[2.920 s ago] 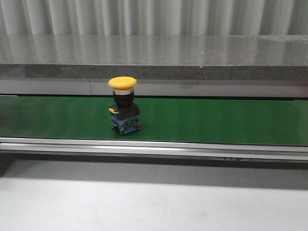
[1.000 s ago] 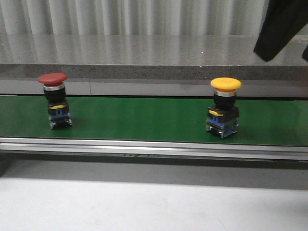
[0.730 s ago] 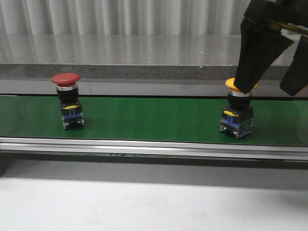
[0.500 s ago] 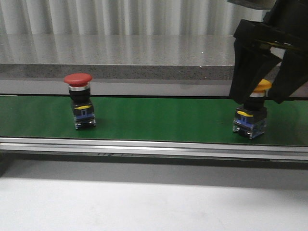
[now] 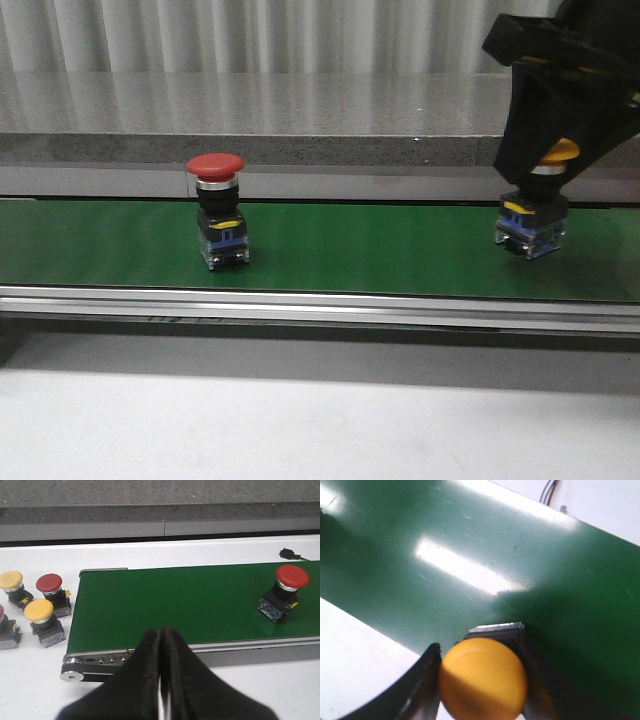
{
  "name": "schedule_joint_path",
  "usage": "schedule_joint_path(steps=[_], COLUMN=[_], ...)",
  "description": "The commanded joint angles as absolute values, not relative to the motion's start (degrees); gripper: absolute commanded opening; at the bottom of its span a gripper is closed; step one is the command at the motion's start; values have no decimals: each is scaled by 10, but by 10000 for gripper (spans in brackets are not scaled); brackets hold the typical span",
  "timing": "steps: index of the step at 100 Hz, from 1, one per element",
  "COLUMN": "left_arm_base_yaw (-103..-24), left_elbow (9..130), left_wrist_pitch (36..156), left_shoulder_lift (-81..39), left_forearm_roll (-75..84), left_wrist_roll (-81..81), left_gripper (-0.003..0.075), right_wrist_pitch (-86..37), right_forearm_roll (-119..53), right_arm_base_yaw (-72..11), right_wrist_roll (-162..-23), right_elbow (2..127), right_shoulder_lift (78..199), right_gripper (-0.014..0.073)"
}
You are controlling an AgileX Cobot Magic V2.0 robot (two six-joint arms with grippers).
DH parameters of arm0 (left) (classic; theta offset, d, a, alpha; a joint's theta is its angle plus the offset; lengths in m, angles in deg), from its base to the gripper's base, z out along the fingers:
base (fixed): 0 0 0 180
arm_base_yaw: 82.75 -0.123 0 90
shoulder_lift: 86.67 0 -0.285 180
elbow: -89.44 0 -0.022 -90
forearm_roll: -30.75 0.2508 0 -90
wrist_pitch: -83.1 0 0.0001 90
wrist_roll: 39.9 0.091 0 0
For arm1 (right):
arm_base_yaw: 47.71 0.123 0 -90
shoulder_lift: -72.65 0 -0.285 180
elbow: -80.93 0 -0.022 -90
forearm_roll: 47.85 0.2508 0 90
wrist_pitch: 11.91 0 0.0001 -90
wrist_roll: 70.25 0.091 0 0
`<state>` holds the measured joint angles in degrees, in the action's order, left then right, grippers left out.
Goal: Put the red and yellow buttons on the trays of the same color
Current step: 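Grasp the arriving yellow button off the belt with the right gripper, then lower the yellow button into the yellow tray and open right gripper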
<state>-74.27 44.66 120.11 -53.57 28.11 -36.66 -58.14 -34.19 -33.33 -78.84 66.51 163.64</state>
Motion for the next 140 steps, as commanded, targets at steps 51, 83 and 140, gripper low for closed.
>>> schedule_joint_path(steps=[51, 83, 140], left_arm_base_yaw=[-738, -738, -738], left_elbow=[462, 462, 462], left_wrist_pitch=[1163, 1163, 1163], left_shoulder_lift=[-532, -532, -532], left_forearm_roll=[274, 274, 274], left_wrist_roll=[-367, -367, -367], left_gripper=[-20, -20, -20], right_wrist_pitch=[-555, -552, -511], right_forearm_roll=[-420, -431, -440], right_arm_base_yaw=[-559, -730, -878], right_wrist_roll=[-668, -649, -621], right_elbow=[526, 475, 471], right_shoulder_lift=[1402, 1383, 1462], right_gripper=[59, 59, 59])
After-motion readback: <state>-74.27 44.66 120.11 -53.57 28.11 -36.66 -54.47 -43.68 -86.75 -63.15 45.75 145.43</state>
